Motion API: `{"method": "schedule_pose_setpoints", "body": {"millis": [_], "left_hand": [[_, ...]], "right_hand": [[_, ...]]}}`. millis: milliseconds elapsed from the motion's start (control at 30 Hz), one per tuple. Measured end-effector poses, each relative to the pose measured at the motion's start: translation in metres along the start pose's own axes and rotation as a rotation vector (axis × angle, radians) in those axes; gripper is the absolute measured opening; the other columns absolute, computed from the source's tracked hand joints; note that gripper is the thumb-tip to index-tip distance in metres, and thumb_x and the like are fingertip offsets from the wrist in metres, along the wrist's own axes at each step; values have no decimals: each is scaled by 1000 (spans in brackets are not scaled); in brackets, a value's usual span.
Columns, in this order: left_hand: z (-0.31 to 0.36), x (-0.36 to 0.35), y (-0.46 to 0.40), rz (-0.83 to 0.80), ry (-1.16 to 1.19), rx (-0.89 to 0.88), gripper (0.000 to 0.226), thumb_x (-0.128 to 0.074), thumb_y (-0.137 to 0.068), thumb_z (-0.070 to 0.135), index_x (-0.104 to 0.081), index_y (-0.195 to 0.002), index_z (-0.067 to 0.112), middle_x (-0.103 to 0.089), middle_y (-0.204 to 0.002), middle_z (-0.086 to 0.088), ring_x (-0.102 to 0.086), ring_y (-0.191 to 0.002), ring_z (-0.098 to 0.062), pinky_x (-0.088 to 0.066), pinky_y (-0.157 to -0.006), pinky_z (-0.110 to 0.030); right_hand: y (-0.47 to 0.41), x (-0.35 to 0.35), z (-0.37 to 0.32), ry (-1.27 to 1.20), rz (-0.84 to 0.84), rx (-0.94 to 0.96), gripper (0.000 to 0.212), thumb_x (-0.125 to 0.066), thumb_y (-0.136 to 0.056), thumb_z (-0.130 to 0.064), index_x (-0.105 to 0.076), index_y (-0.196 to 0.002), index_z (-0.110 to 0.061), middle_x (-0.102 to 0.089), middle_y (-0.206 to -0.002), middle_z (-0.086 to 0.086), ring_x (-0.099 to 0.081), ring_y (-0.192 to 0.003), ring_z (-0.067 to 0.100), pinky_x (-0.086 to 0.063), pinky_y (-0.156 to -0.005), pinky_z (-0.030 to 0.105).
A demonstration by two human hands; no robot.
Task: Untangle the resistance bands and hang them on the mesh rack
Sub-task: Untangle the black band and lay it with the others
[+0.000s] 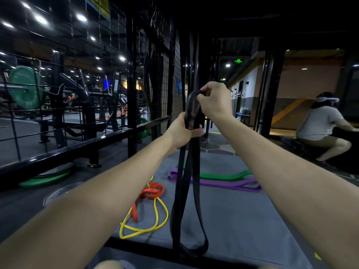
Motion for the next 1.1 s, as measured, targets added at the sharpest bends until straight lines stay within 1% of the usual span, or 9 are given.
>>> {"method": "schedule_pose_setpoints", "body": {"millis": [167, 300, 367, 433, 533, 667, 733, 900, 1100], "left_hand": [[-27, -15, 0, -169, -154, 145, 15, -70, -79, 5, -60, -80, 17, -61, -76, 5, -57, -75, -7, -45, -84, -26], [-48, -20, -4, -196, -256, 199, 23, -66, -83, 8, -51, -73, 22, -50, -66, 8, -47, -63, -4, -38, -56, -14], [-61, -21, -8, -207, -365, 211, 24, -64, -83, 7, -48, -72, 20, -47, -68, 4, -45, -66, -10, -37, -57, -17], [-75, -22, -10, -236, -483, 248, 21, -60, -84, 9, -46, -73, 18, -44, -69, 4, -44, -67, -11, -37, -58, -18], [-98, -19, -15, -280, -591, 280, 16, -57, -85, 9, -45, -76, 15, -40, -67, 3, -39, -63, -11, -29, -56, -23], [-134, -12, -32, -337, -718, 326, 14, -57, -85, 11, -45, -82, 17, -47, -77, 2, -45, -73, -16, -34, -66, -28], [-146, -12, -43, -345, -755, 305, 12, -54, -87, 8, -45, -90, 15, -48, -80, 0, -46, -75, -16, -34, -67, -28], [-169, -9, -84, -387, -1016, 200, 17, -49, -85, 0, -45, -93, 14, -59, -99, -15, -57, -97, -31, -42, -79, -37], [-210, 24, -127, -518, -1391, 251, 21, -47, -87, 5, -45, -106, 14, -57, -93, -8, -55, -82, -25, -40, -66, -33]], "right_hand": [[-6, 14, 20, -63, 31, -40, 8, -55, -86, -7, -61, -83, -10, -61, -79, 4, -62, -75, 22, -55, -68, 37], [-15, 17, 56, -135, 89, -169, 10, -53, -83, -5, -61, -83, -10, -60, -80, 5, -64, -80, 28, -56, -72, 46], [-20, 21, 77, -176, 134, -244, 7, -56, -83, -7, -60, -81, -12, -60, -95, 10, -65, -82, 29, -57, -74, 45], [-25, 28, 95, -171, 179, -280, 7, -57, -83, -6, -61, -78, -8, -62, -98, 16, -65, -84, 31, -57, -75, 45], [-29, 41, 122, -150, 236, -349, 10, -54, -82, -2, -59, -73, 0, -65, -85, 19, -65, -83, 35, -56, -74, 49], [-31, 56, 167, -171, 316, -485, 22, -56, -84, -5, -57, -65, -17, -64, -78, 7, -67, -82, 29, -58, -74, 45], [-26, 58, 193, -196, 345, -560, 19, -59, -84, -5, -57, -69, -16, -60, -75, 4, -66, -81, 28, -58, -73, 45], [-3, 42, 257, -242, 341, -725, 9, -56, -88, -2, -59, -90, -11, -58, -92, 9, -62, -82, 26, -58, -74, 42], [23, -25, 325, -378, 285, -896, 10, -55, -88, 3, -54, -92, -6, -57, -94, 14, -60, -81, 31, -56, -68, 40]]}}
Point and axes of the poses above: each hand's wrist, its own y-axis away from the middle knuckle, its own x-axis out of the back of the hand, z = x × y, the point moved 5 cm from there along -y, towards the middle knuckle
